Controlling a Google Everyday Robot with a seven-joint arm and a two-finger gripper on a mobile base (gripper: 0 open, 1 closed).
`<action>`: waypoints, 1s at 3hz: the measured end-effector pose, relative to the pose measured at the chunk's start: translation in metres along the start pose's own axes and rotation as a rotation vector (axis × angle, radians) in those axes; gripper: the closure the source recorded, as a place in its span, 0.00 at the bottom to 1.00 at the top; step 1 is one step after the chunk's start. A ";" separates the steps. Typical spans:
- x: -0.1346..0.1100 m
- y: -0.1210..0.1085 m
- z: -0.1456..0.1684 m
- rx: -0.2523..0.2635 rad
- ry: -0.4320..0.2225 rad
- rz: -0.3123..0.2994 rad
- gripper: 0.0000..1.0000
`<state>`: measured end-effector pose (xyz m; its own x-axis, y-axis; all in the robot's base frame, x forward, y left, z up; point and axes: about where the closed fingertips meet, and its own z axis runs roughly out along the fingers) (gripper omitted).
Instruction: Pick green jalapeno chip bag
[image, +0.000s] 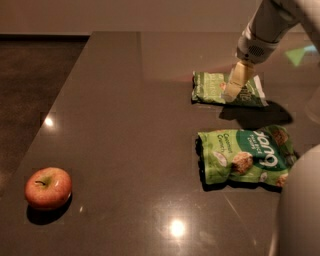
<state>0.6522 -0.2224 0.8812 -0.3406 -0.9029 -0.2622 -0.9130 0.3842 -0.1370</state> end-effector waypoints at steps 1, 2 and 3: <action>-0.015 0.009 0.035 -0.068 0.002 -0.029 0.00; -0.020 0.008 0.043 -0.067 0.001 -0.025 0.00; -0.022 0.002 0.051 -0.053 0.008 -0.008 0.00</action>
Offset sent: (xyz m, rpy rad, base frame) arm 0.0015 0.0334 -0.0389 0.0195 0.0867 0.0631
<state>0.6693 -0.1919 0.8382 -0.3347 -0.9076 -0.2533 -0.9264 0.3662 -0.0878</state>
